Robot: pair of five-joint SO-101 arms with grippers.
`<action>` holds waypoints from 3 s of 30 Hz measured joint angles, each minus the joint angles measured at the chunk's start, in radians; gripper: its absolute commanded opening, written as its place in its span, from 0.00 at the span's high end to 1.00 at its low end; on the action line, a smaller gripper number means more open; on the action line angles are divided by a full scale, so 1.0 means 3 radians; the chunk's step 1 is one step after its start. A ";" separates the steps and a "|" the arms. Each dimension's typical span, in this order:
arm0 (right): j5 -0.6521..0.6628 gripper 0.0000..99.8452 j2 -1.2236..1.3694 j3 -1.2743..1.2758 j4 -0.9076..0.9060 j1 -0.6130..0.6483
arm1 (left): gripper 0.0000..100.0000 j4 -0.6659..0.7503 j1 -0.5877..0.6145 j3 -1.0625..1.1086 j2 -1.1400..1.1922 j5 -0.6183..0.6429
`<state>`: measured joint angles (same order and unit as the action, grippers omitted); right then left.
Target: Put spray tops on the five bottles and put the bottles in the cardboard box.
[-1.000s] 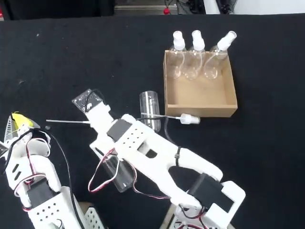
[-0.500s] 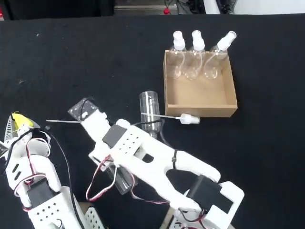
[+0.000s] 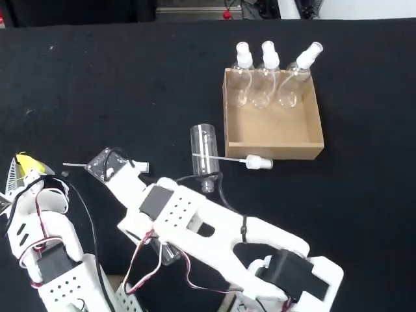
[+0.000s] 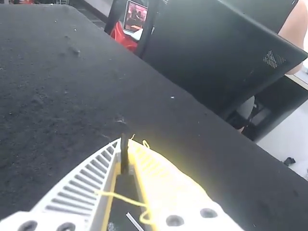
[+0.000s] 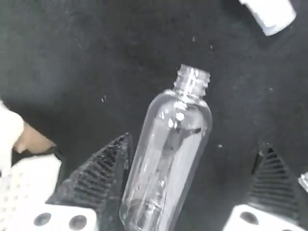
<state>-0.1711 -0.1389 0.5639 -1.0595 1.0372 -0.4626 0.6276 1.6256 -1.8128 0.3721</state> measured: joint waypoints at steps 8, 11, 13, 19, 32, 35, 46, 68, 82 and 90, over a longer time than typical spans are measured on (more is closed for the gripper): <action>0.0000 0.96 0.0762 -0.0312 -0.0066 0.0005 | 0.97 0.0000 0.0000 0.0000 0.0000 0.0000; 0.0000 0.98 0.0972 -0.0578 -0.0276 0.0000 | 0.97 0.0000 0.0000 0.0000 0.0000 0.0000; 0.0000 0.99 0.1038 -0.0706 -0.0368 -0.0020 | 0.97 0.0000 0.0000 0.0000 0.0000 0.0000; 0.0251 0.99 0.0962 -0.1018 -0.0798 -0.0552 | 0.97 0.0000 0.0000 0.0000 0.0000 0.0000; 0.1713 0.99 0.0026 -0.1207 -0.2220 -0.1944 | 0.97 0.0000 -0.0189 0.0113 0.0000 -0.0005; 0.2184 0.99 -0.0256 -0.0987 -0.2225 -0.2608 | 0.97 0.0000 -0.0312 0.0138 0.0000 -0.0056; 0.3590 0.99 -0.0655 -0.0332 -0.2005 -0.5058 | 0.97 0.0000 -0.0701 0.0153 0.0000 -0.0435; 0.3611 0.84 0.1862 -0.1897 -0.0951 -0.6455 | 0.97 -0.0072 -0.0977 0.0174 0.0000 -0.0665; 0.3360 0.80 0.3084 -0.3754 -0.2230 -0.6516 | 0.97 -0.0072 -0.0982 0.0174 0.0000 -0.0690; 0.3335 0.82 0.3161 -0.3759 -0.2235 -0.6526 | 0.97 -0.0072 -0.0982 0.0174 0.0000 -0.0690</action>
<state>0.8293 0.8094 -0.5639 -1.7300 -0.9206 -0.4841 0.3330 1.6778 -1.8128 0.1649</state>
